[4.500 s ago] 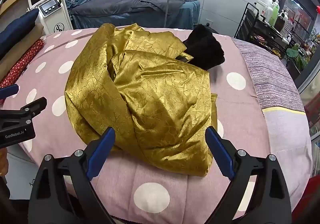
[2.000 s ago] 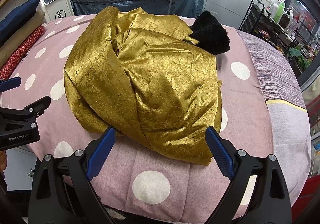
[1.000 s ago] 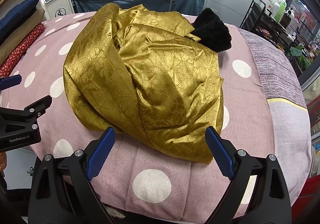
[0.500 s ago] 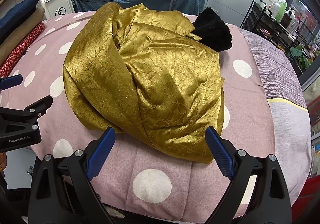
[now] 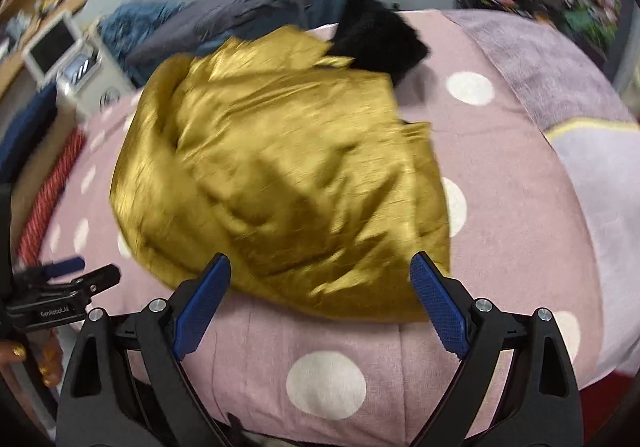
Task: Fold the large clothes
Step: 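Grasp the gold jacket with the right tool while the left tool grasps it too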
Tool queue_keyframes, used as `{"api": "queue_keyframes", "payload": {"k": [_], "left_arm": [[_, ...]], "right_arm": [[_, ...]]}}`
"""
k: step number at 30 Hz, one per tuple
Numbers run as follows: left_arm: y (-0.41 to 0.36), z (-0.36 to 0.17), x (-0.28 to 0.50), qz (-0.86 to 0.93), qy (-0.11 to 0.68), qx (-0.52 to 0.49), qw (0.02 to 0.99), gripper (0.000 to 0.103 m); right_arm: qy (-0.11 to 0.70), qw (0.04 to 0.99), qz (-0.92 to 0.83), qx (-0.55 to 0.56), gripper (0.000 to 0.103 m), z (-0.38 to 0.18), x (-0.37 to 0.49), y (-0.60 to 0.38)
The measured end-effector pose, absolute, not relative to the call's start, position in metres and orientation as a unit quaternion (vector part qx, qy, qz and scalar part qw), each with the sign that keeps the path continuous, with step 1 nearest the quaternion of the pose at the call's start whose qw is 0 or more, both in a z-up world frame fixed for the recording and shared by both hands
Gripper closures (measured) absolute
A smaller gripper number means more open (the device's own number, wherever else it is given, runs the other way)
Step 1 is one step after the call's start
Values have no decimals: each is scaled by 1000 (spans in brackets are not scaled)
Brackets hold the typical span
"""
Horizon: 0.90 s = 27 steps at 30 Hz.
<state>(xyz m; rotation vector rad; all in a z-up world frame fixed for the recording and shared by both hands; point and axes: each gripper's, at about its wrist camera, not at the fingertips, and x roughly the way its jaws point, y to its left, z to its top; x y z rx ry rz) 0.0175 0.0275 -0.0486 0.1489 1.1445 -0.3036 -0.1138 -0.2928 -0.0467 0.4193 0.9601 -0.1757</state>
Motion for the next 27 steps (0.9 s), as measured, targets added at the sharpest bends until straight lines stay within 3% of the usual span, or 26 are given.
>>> {"api": "queue_keyframes", "payload": {"k": [3, 6, 13, 16, 18, 20, 21, 25, 27], "left_arm": [[22, -20, 47, -165, 493, 59, 852, 6], [-2, -7, 84, -214, 500, 48, 838, 6], [-77, -45, 144, -264, 557, 71, 784, 7], [-77, -62, 150, -261, 581, 22, 771, 11], [-73, -65, 146, -265, 583, 8, 768, 25], [-64, -64, 137, -267, 574, 24, 774, 39], [-59, -62, 130, -268, 566, 36, 779, 50], [-32, -56, 106, -262, 546, 84, 791, 71], [-12, -55, 91, -255, 541, 95, 795, 80]], "right_arm": [[432, 845, -100, 300, 13, -57, -119, -336], [432, 807, -111, 386, 13, -77, -114, -372], [427, 771, -137, 451, 13, -109, -88, -414], [453, 759, -126, 450, 13, -125, -73, -409], [459, 760, -125, 443, 13, -131, -67, -401], [464, 775, -125, 410, 23, -127, -58, -391], [466, 777, -120, 406, 37, -128, -56, -387], [471, 787, -82, 390, 78, -120, -37, -367], [458, 808, -63, 366, 85, -105, -30, -352]]}}
